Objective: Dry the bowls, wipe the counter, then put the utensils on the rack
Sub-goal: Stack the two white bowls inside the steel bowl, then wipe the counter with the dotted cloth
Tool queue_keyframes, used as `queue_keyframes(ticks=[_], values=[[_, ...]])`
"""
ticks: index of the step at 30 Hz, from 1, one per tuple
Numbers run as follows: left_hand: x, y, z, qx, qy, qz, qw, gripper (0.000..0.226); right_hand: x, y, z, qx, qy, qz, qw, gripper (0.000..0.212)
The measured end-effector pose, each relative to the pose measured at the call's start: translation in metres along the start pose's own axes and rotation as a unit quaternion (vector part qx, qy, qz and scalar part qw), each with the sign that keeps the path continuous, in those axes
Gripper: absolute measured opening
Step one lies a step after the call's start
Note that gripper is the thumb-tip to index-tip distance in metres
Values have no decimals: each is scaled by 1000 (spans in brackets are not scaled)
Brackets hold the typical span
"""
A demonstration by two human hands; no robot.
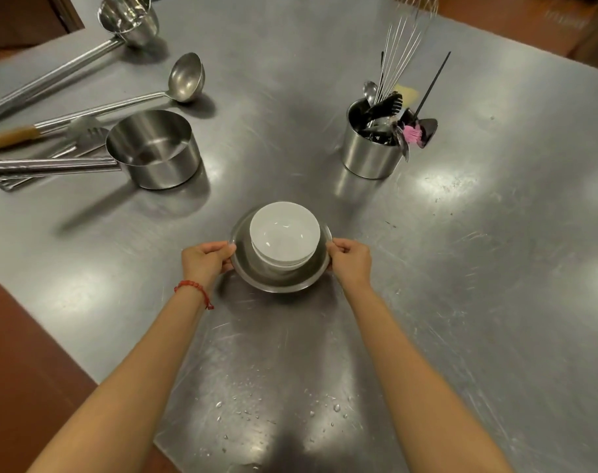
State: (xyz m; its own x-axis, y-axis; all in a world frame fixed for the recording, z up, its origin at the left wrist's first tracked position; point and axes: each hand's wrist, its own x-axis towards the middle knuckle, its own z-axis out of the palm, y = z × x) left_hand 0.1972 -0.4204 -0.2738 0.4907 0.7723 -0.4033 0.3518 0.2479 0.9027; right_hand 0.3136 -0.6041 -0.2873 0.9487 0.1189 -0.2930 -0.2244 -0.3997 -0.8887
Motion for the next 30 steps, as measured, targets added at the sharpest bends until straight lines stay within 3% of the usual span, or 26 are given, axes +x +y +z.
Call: queue_keyframes(ticks=[4,6,9,12,15,23,30], values=[[-8,1,3,59,25,37,997,25,-3,0,-4,0,-7,-10,1000,19],[-16,5,6,171,53,131,975,29,-8,-2,-13,-10,-10,-20,1000,21],[-39,14,23,270,24,321,908,28,-22,0,-41,-44,4,-68,997,25],[-75,19,57,321,-28,424,846,26,-44,13,-81,-119,29,-130,984,37],[-118,9,96,356,-110,513,774,29,-68,41,-133,-203,63,-138,967,39],[-253,-44,195,480,-262,553,628,43,-158,144,-305,-298,177,-55,936,41],[-387,-98,278,487,-318,559,591,44,-227,226,-443,-291,269,10,918,38]])
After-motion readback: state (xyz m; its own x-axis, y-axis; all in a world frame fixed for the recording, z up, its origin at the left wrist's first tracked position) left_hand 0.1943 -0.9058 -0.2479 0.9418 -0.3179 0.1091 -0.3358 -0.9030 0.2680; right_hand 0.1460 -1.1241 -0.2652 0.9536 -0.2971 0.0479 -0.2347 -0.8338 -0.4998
